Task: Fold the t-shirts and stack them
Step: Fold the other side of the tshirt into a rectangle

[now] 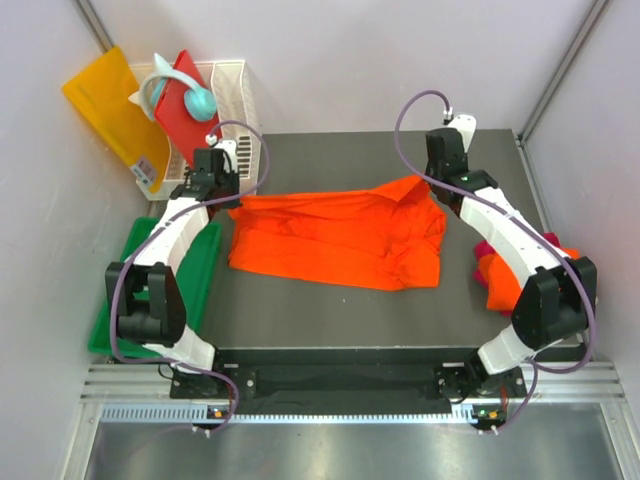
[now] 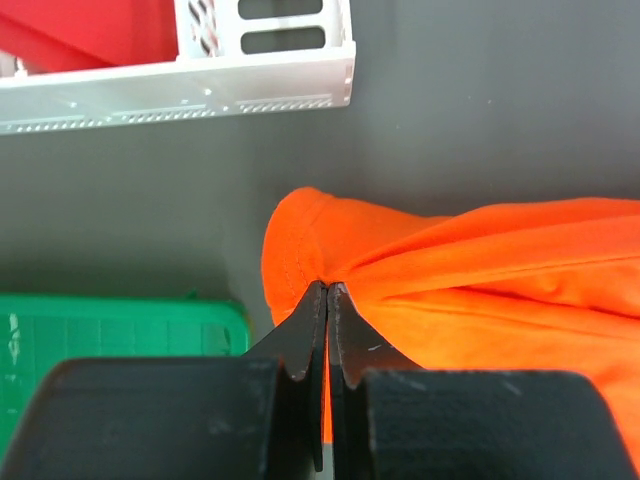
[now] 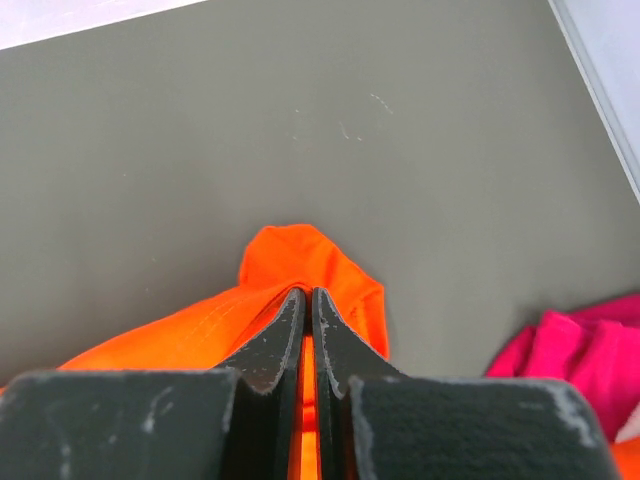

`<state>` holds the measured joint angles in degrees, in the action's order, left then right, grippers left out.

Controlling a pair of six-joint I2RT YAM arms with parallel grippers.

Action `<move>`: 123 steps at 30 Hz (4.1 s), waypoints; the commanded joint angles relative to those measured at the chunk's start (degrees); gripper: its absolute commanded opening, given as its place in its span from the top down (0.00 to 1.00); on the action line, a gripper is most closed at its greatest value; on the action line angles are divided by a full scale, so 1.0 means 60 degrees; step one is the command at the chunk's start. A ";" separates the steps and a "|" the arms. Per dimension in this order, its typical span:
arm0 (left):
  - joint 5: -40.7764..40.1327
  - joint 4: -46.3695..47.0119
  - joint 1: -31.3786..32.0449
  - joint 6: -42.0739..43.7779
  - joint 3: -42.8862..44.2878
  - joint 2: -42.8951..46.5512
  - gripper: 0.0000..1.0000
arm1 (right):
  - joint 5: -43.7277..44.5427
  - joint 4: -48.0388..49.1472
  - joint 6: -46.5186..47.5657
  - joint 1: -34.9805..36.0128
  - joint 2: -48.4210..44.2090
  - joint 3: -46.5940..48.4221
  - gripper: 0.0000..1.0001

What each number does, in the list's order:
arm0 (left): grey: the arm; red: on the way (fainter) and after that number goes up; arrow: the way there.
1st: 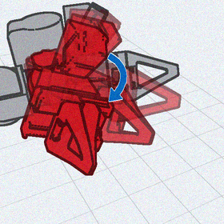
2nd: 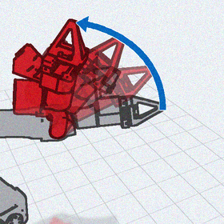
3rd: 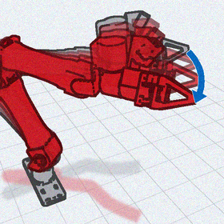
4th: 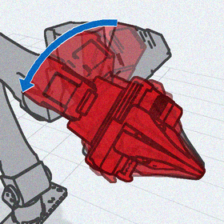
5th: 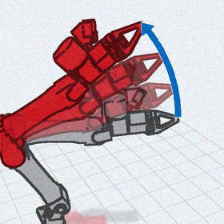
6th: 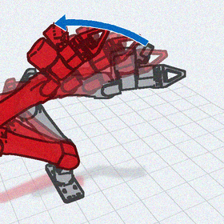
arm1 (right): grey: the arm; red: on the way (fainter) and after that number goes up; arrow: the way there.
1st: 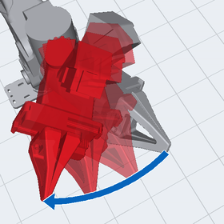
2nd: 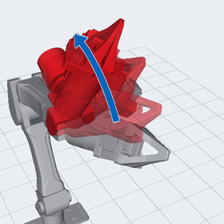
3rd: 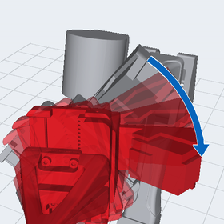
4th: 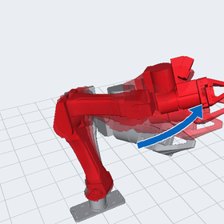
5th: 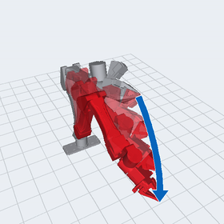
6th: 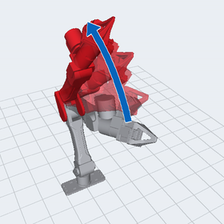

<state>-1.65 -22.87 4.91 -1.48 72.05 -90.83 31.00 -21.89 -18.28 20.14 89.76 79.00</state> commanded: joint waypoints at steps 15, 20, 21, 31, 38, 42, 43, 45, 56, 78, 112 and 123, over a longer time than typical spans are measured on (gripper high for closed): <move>-0.0165 0.0135 -0.0554 0.0099 -0.0832 0.1075 1.00 | 0.0590 0.0118 -0.0673 -0.0120 -0.2361 -0.2282 1.00; 0.0011 0.0150 -0.0583 0.0100 -0.1022 0.1017 1.00 | 0.0458 0.0030 -0.0834 -0.0090 -0.2815 -0.2940 1.00; 0.0040 0.0150 -0.0583 0.0114 -0.1051 0.1017 1.00 | 0.0414 0.0001 -0.0922 -0.0076 -0.2874 -0.3015 1.00; 0.0231 0.0179 -0.0583 0.0158 -0.1505 0.0856 1.00 | 0.0340 -0.0438 -0.1478 0.0232 -0.3694 -0.4186 1.00; 0.0231 0.0135 -0.0583 0.0509 -0.1711 0.0665 1.00 | 0.0428 -0.0848 -0.1976 0.0627 -0.4090 -0.4905 1.00; 0.0231 0.0121 -0.0583 0.0612 -0.1857 0.0636 1.00 | 0.0472 -0.1156 -0.2314 0.0993 -0.4294 -0.5198 1.00; 0.0231 0.0121 -0.0583 0.0627 -0.1857 0.0650 1.00 | 0.0487 -0.1287 -0.2387 0.1066 -0.4339 -0.5300 1.00; 0.0231 0.0106 -0.0583 0.0670 -0.1959 0.0665 1.00 | 0.0545 -0.1390 -0.2577 0.1300 -0.4426 -0.5417 1.00; 0.0231 0.0033 -0.0583 0.0846 -0.2223 0.0534 1.00 | 0.0707 -0.2152 -0.3412 0.1975 -0.4559 -0.5989 1.00; 0.0685 -0.0274 -0.0583 0.1125 -0.2399 -0.0243 0.96 | 0.0472 -0.3661 -0.4555 0.2444 -0.4149 -0.6239 1.00; 0.2502 -0.0727 -0.0159 0.0612 0.0545 -0.3026 0.42 | -0.1651 -0.0307 -0.2182 -0.0075 0.2106 -0.1214 0.56; 0.2136 -0.1432 -0.0144 0.0832 0.0355 -0.3319 0.44 | -0.2574 -0.1536 -0.2328 -0.0735 0.3175 -0.0863 0.57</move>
<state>12.27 -28.56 4.01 2.44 75.31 -110.26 18.26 -27.35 -31.62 16.84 106.78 70.46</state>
